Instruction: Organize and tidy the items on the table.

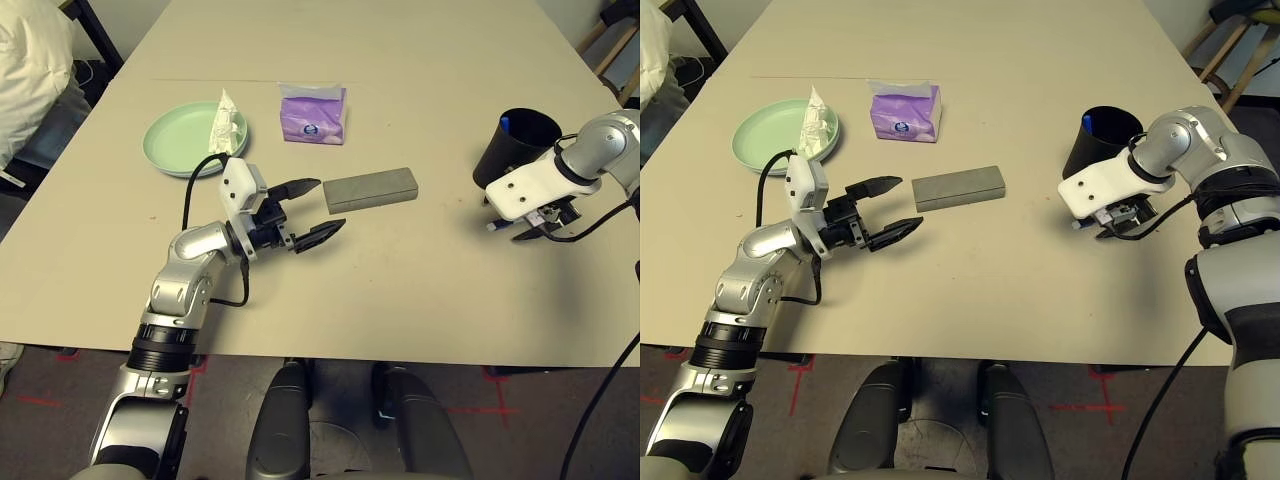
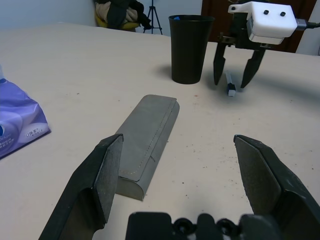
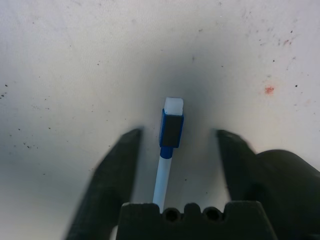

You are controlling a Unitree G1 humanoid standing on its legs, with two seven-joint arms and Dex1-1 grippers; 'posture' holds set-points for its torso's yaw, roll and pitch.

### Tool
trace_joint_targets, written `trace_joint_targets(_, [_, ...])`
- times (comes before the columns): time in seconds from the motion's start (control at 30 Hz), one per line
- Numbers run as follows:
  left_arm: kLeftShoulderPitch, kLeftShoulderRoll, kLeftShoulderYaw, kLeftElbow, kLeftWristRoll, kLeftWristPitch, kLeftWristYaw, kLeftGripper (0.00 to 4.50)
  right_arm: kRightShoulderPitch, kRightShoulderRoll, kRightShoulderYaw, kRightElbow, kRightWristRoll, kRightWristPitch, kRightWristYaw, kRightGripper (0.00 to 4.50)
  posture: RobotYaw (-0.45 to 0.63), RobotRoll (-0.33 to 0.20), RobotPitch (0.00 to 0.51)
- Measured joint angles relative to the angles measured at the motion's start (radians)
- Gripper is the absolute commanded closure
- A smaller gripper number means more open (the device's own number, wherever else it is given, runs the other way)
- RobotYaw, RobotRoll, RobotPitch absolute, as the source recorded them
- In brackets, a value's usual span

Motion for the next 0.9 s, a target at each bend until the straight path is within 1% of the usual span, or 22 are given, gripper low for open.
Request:
trace_joint_targets(0.03, [0.000,0.000,0.000,0.000,0.001,0.000,0.000,0.00,0.000,0.000,0.000,0.000,0.000,0.000,0.001,2.82,0.23,0.000,0.231])
trace_joint_targets(0.1, [0.000,0.000,0.000,0.000,0.003,0.000,0.000,0.00,0.000,0.000,0.000,0.001,0.000,0.000,0.003,3.73,0.23,0.000,0.231])
trace_joint_targets(0.17, [0.000,0.000,0.000,0.000,0.005,0.000,0.000,0.00,-0.005,-0.002,-0.002,0.000,0.003,0.000,0.004,4.40,0.23,0.000,0.228])
trace_joint_targets(0.2, [0.000,0.000,0.000,0.000,0.005,0.000,0.000,0.00,-0.008,-0.003,-0.002,0.000,0.003,0.000,0.006,4.46,0.23,0.000,0.227])
trace_joint_targets(0.5, [-0.011,0.000,-0.001,0.006,0.007,0.000,-0.002,0.00,-0.006,-0.002,-0.001,0.002,0.006,0.013,0.041,4.46,0.21,0.000,0.216])
trace_joint_targets(0.7, [-0.029,0.000,-0.001,0.012,0.007,-0.003,-0.009,0.00,-0.003,-0.003,-0.002,0.002,0.008,0.018,0.051,4.46,0.21,0.000,0.218])
trace_joint_targets(0.8, [-0.029,0.000,-0.001,0.012,0.007,-0.003,-0.011,0.00,0.001,-0.006,-0.003,0.002,0.013,0.018,0.052,3.79,0.21,0.000,0.218])
trace_joint_targets(0.9, [-0.029,0.000,-0.001,0.012,0.007,-0.003,-0.012,0.00,0.003,-0.012,-0.004,0.002,0.017,0.018,0.053,2.68,0.21,0.000,0.219])
